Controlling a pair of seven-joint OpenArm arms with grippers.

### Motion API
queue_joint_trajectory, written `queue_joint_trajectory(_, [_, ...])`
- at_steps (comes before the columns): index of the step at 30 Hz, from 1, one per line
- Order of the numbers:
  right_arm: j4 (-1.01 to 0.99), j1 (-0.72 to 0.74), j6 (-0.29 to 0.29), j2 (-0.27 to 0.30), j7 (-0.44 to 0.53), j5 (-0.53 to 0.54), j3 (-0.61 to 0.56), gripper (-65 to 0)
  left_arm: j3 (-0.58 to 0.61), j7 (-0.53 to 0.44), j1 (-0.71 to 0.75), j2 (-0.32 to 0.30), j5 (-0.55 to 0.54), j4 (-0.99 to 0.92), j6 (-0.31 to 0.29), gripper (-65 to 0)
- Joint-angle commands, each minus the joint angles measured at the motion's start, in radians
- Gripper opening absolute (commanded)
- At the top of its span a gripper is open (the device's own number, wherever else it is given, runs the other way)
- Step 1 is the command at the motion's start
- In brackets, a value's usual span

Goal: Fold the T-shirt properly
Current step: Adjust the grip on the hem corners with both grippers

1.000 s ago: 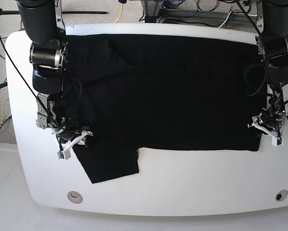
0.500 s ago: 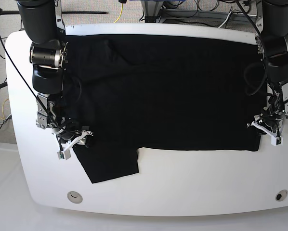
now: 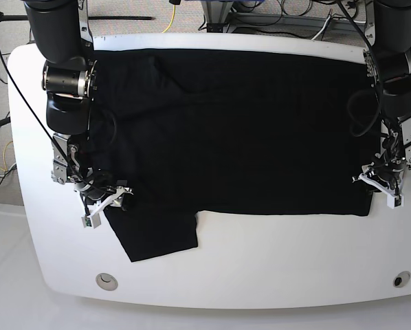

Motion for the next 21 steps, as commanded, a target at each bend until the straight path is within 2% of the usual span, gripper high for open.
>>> queue_joint_trajectory(1, [0.014, 0.026, -0.001, 0.009, 0.001, -0.004, 0.001, -33.2, 0.001, -0.005, -0.026, -0.013, 0.000, 0.009, -0.007, -59.2])
queue_joint_trajectory(2, [0.018, 0.027, -0.004, 0.011, 0.005, -0.003, 0.001, -33.2, 0.005, -0.007, -0.028, -0.014, -0.001, 0.009, -0.008, -62.5])
queue_joint_trajectory(8, [0.025, 0.032, -0.005, 0.018, 0.017, -0.001, 0.004, -33.0, 0.006, -0.008, -0.031, -0.015, 0.004, 0.007, -0.010, -60.9])
queue_joint_trajectory(14, [0.024, 0.035, 0.000, 0.033, 0.024, -0.010, 0.011, -33.2, 0.007, -0.003, -0.026, -0.017, 0.001, 0.014, -0.013, -63.0])
queue_joint_trajectory(20, [0.025, 0.043, -0.006, 0.051, 0.057, -0.096, 0.015, -33.3, 0.009, 0.005, -0.025, -0.019, 0.000, 0.017, -0.013, -65.0])
queue_joint_trajectory(21, [0.022, 0.052, -0.021, 0.070, 0.068, -0.157, 0.014, -33.0, 0.010, 0.002, -0.024, -0.018, 0.001, 0.018, -0.011, -65.0])
